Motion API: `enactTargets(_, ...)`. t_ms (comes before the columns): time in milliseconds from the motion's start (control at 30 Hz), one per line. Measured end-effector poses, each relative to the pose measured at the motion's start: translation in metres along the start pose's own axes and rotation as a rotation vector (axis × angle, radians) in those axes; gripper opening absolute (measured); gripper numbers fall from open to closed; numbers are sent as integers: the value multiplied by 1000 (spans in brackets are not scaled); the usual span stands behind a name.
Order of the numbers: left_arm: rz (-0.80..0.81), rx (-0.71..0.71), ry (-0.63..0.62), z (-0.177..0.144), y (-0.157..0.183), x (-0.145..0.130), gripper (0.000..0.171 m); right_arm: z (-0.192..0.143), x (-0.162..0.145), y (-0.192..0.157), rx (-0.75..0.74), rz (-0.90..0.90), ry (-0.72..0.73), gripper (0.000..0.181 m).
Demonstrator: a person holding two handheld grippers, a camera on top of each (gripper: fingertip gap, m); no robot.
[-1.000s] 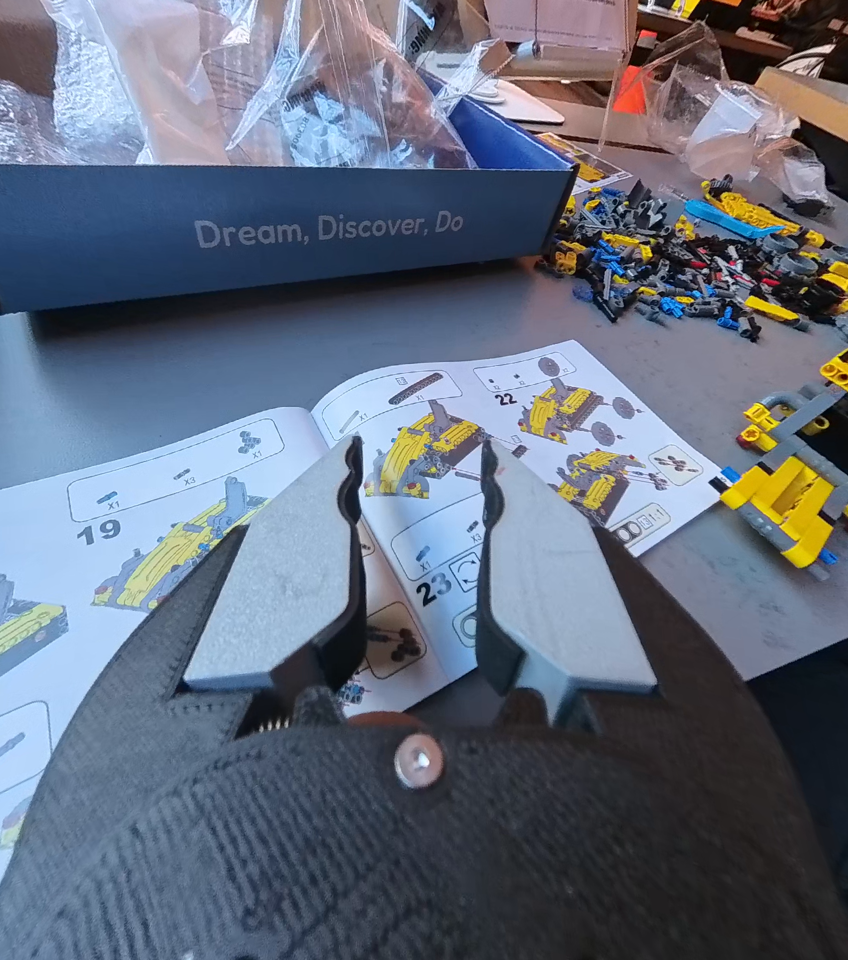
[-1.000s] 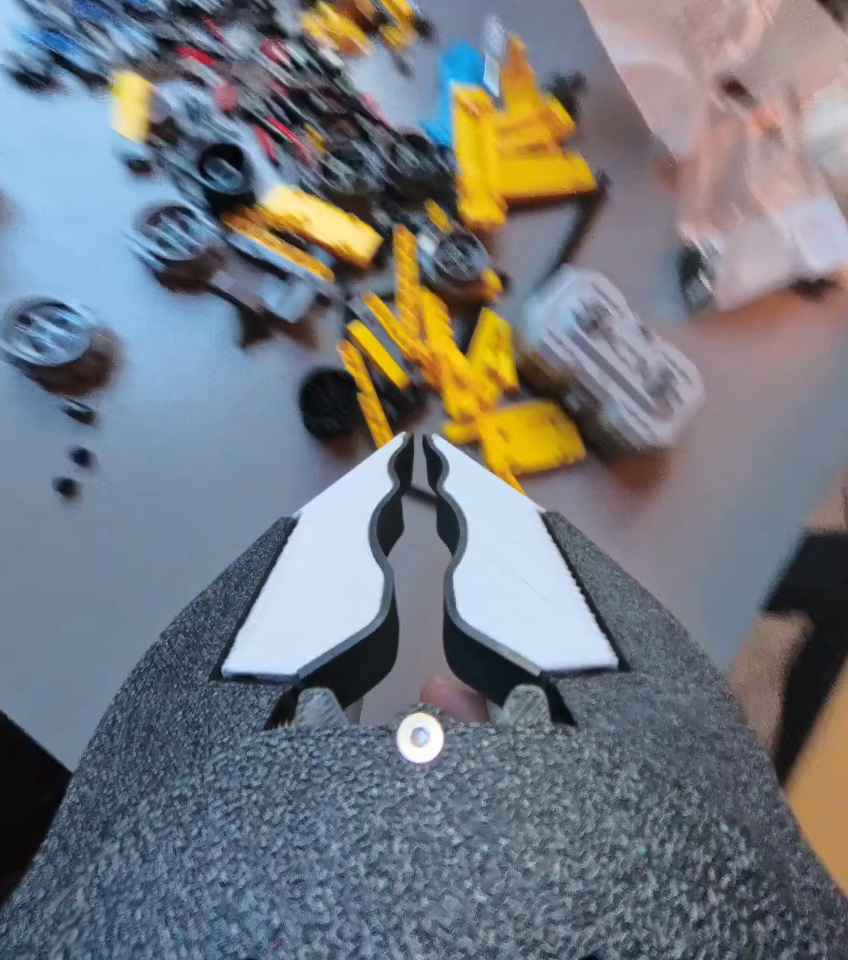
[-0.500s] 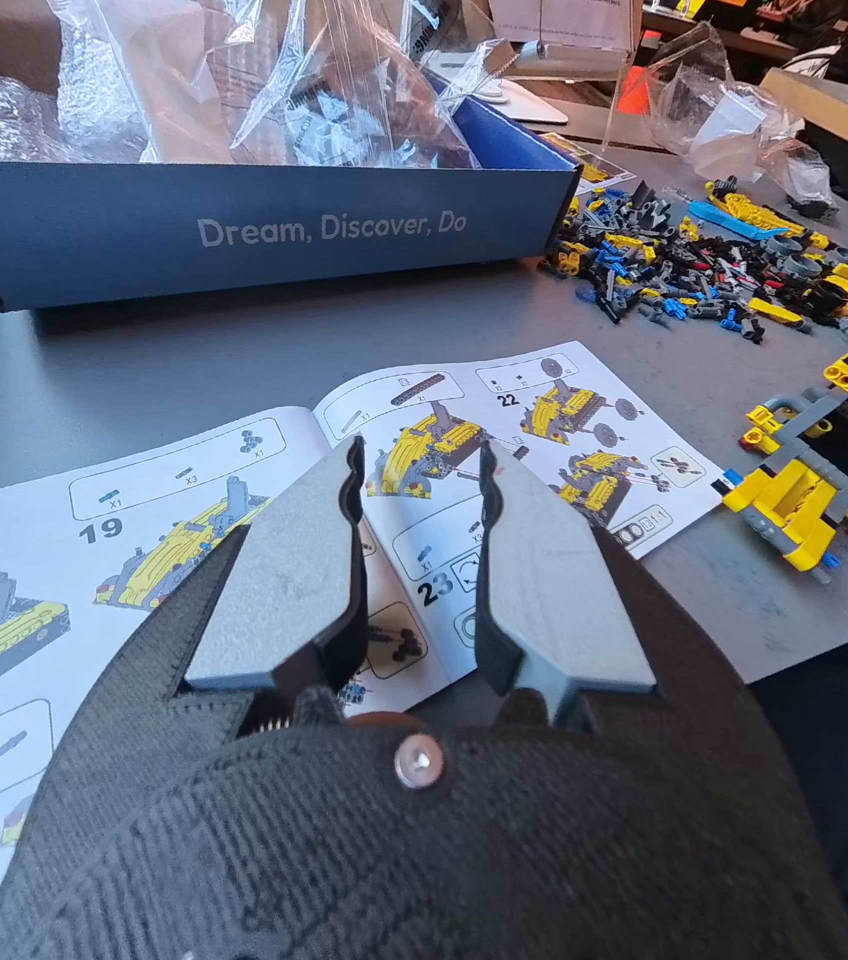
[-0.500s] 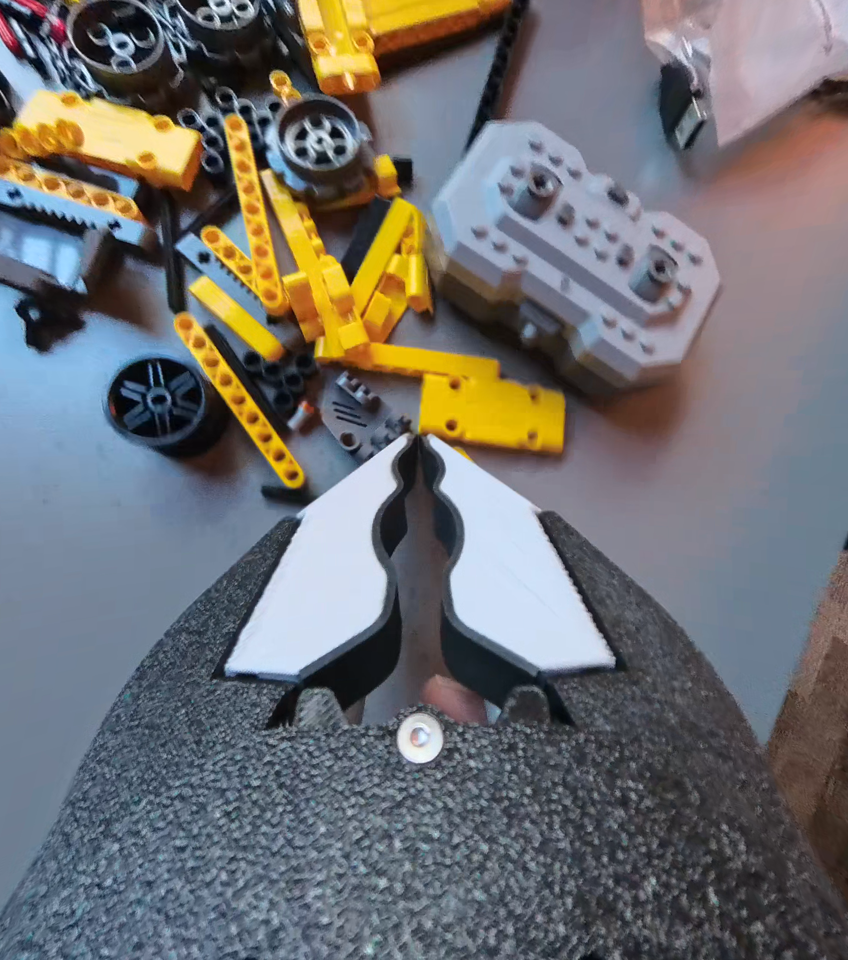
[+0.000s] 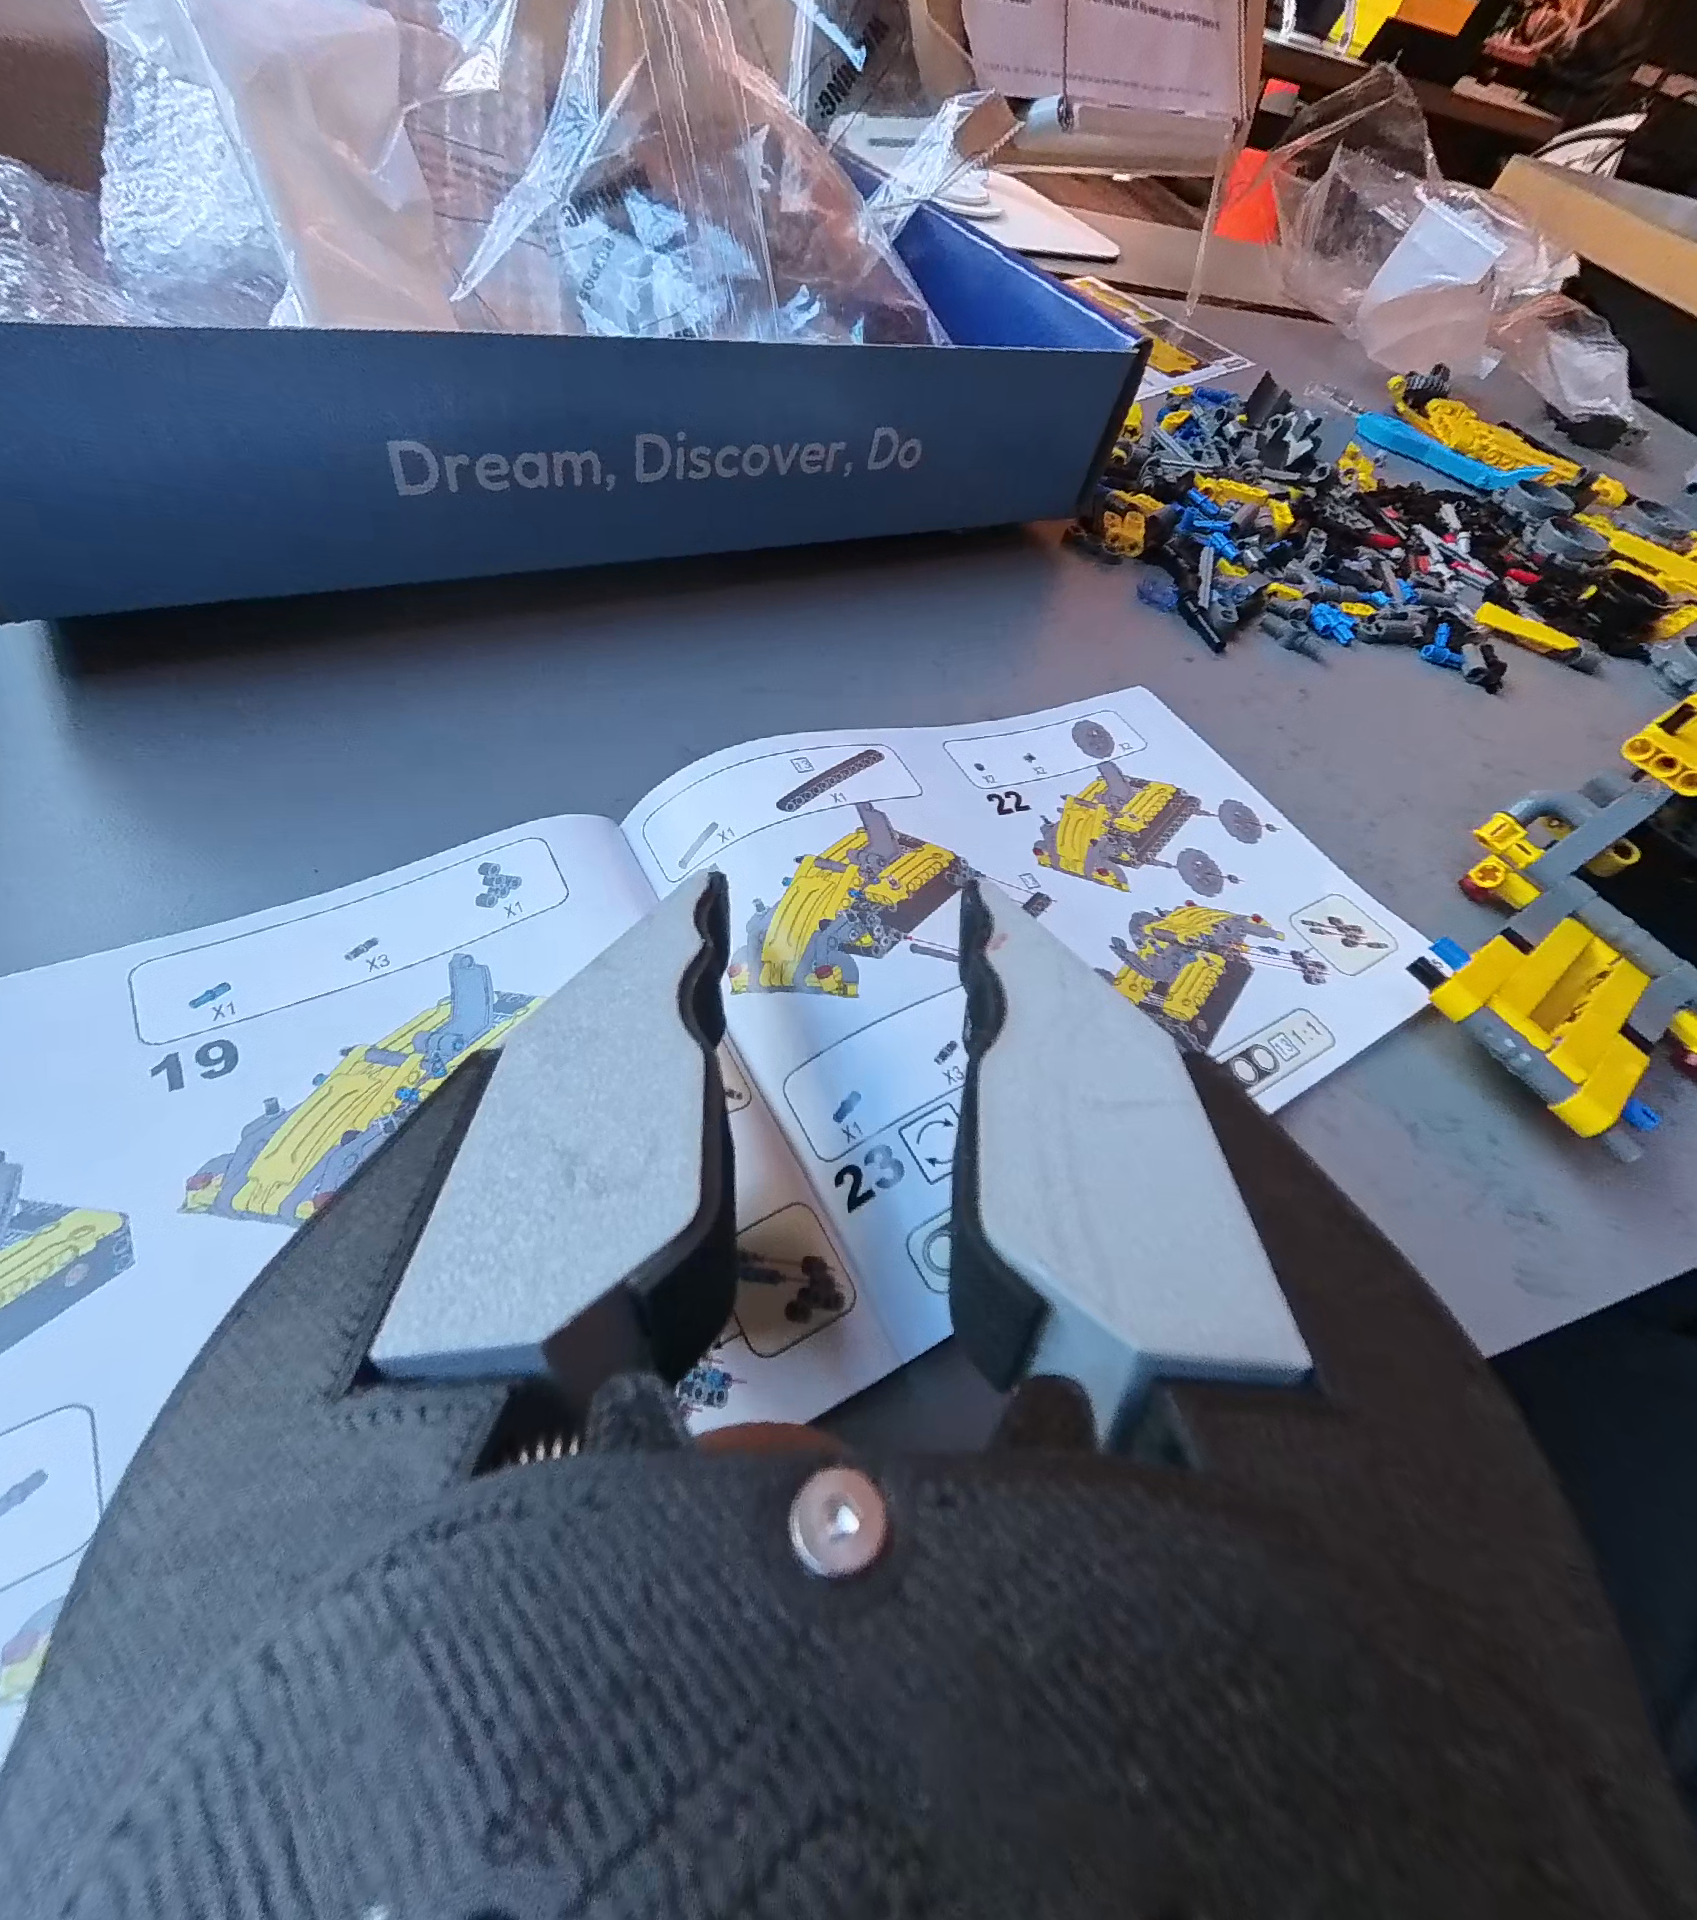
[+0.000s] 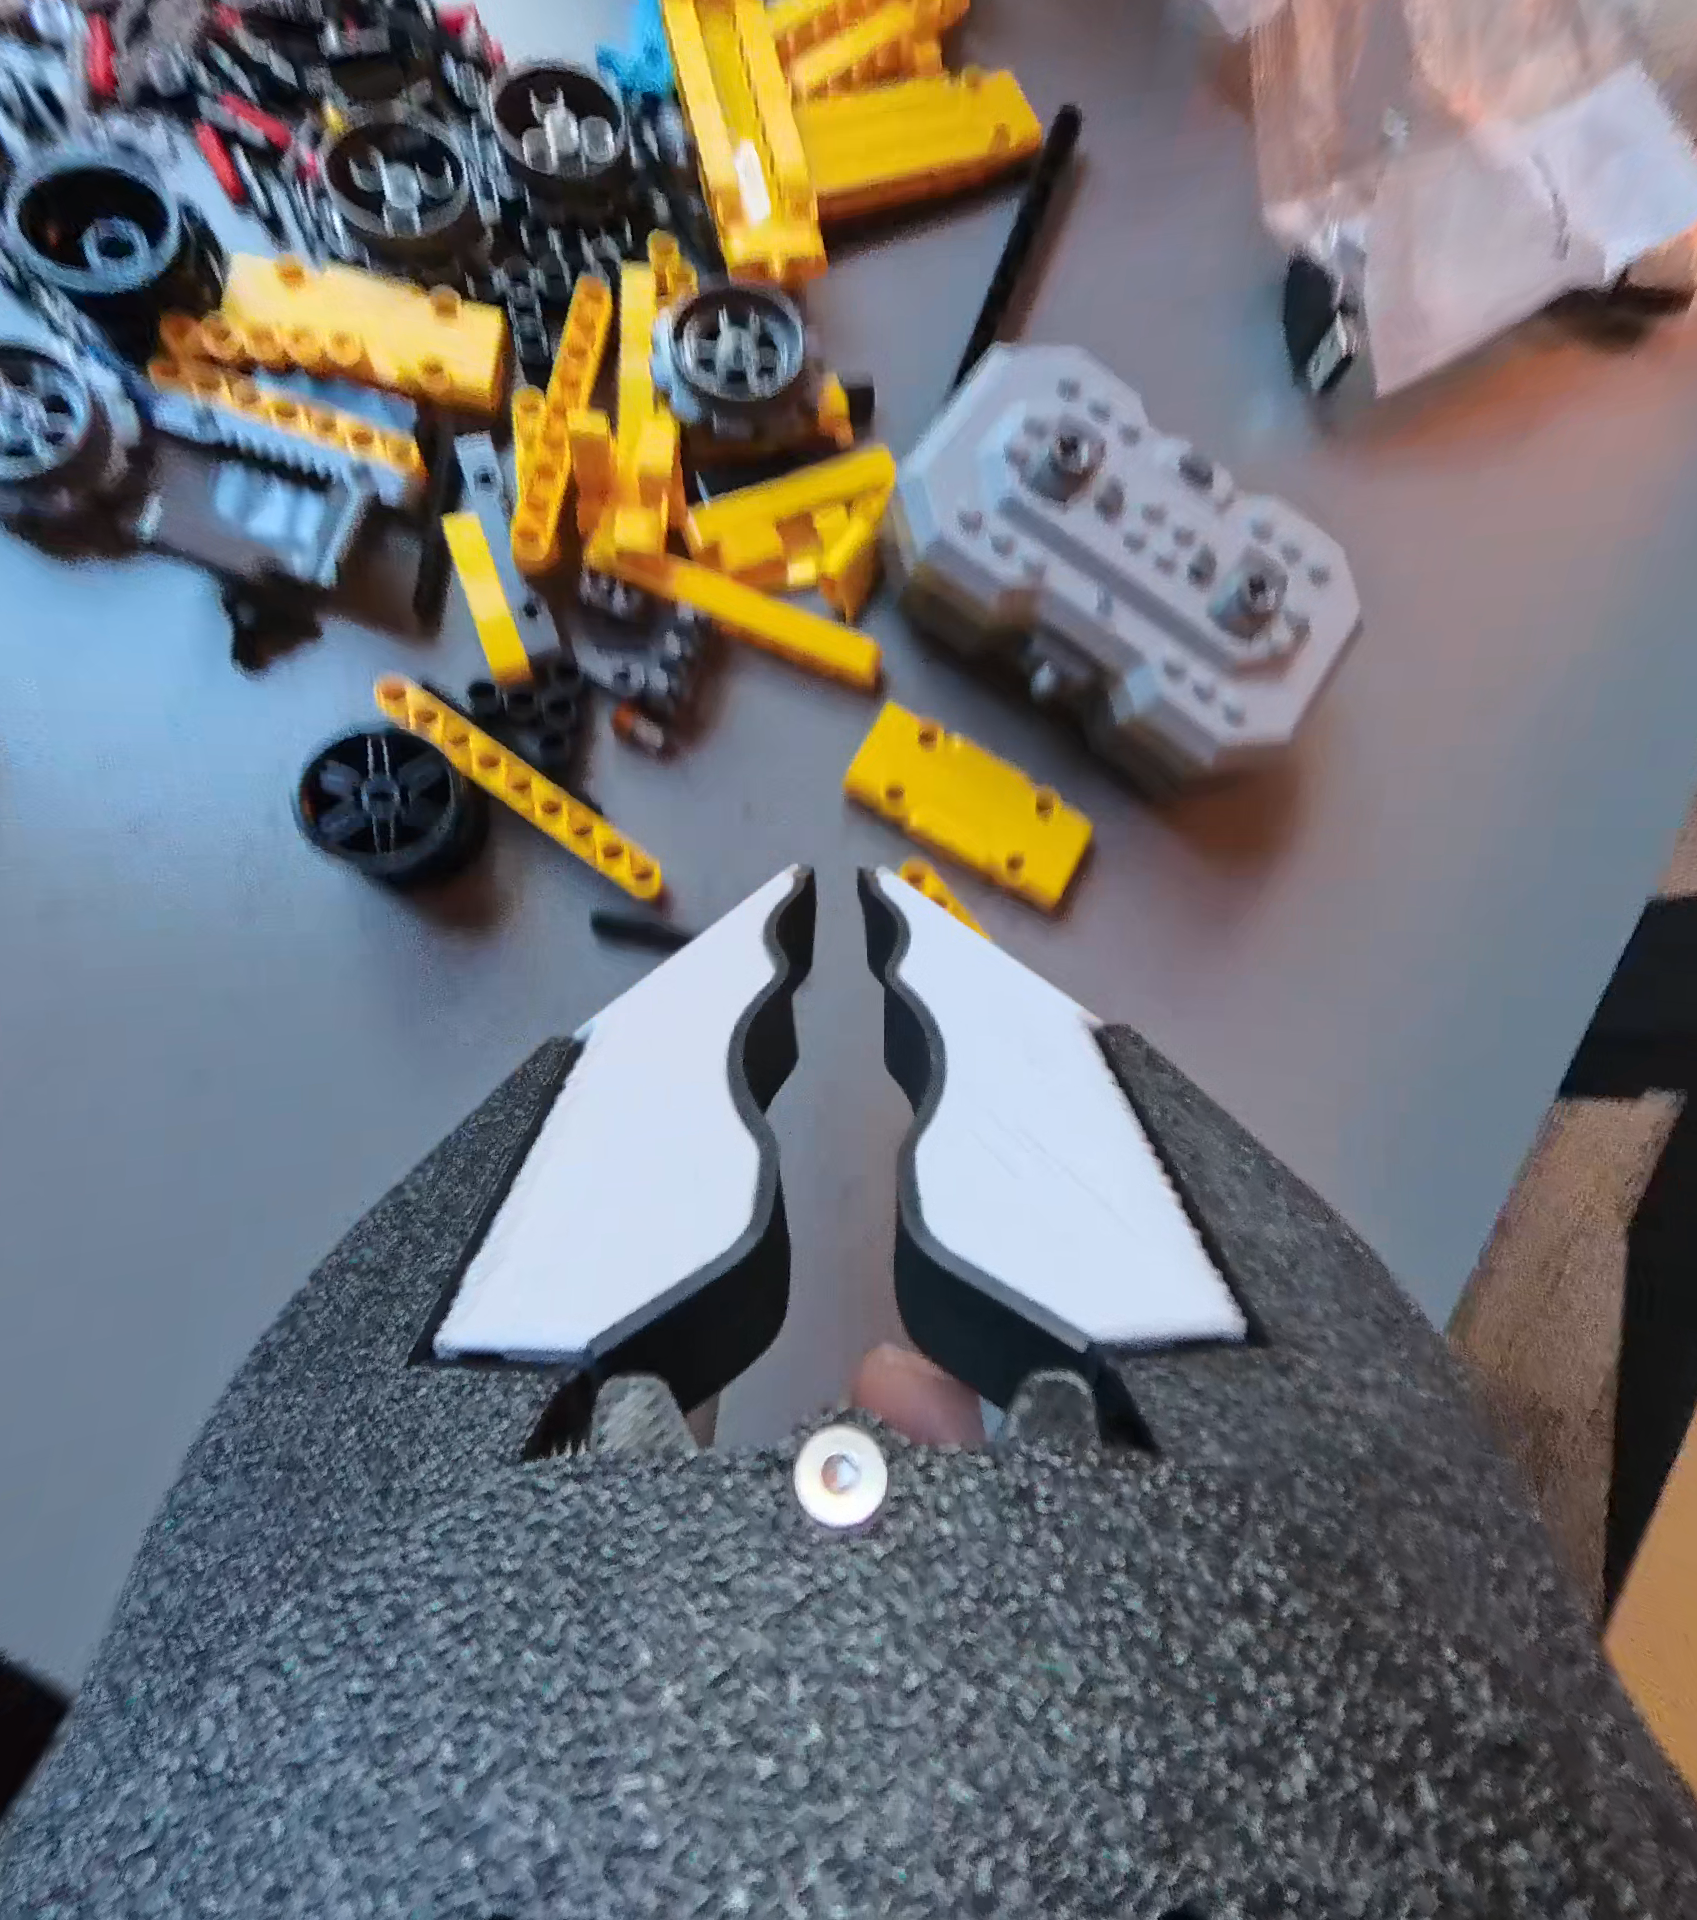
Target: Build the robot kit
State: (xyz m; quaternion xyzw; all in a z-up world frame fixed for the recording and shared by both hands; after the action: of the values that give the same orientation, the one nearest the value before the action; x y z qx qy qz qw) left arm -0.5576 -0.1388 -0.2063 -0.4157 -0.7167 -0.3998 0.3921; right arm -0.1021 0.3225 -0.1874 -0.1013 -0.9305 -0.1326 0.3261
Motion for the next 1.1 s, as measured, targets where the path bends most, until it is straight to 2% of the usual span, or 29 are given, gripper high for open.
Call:
enactTargets(100, -1, 0, -1, 0, 0, 0, 41, -5, -24, -1, 23, 16, -45, 9)
enactTargets(200, -1, 3, -4, 0, 0, 0, 41, 6, -31, -7, 62, 35, -57, 6)
enactTargets(433, 1, 10, -5, 1, 0, 0, 40, 38, 6, -24, 140, 13, 13, 0)
enactTargets(600, 2, 13, -4, 1, 0, 0, 40, 56, 31, -31, 127, -58, 15, 1)
enactTargets(700, -2, 9, -1, 0, 0, 0, 40, 47, 31, -27, 108, -65, 15, 1)
enactTargets(867, -1, 4, 1, 0, 0, 0, 40, 8, 12, -22, 128, -19, 64, 7)
enactTargets(1000, -2, 2, 1, 0, 0, 0, 40, -10, 0, -50, 262, -36, 113, 11)
enactTargets(1100, -4, 3, -1, 0, 0, 0, 40, -4, -2, -68, 254, -94, 89, 17)
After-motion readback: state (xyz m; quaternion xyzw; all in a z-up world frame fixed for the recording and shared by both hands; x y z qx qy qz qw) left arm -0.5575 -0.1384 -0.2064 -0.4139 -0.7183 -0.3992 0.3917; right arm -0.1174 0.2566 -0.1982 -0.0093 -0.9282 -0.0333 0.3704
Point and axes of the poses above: each gripper's, where its closed fingertips meet, z out along the fingers, x out of its top, y = z × x across the jaws, the point moved 7 cm from there along -z, back along the fingers, and after that the axes turned 4 degrees about -z, right-handed, at the moved point
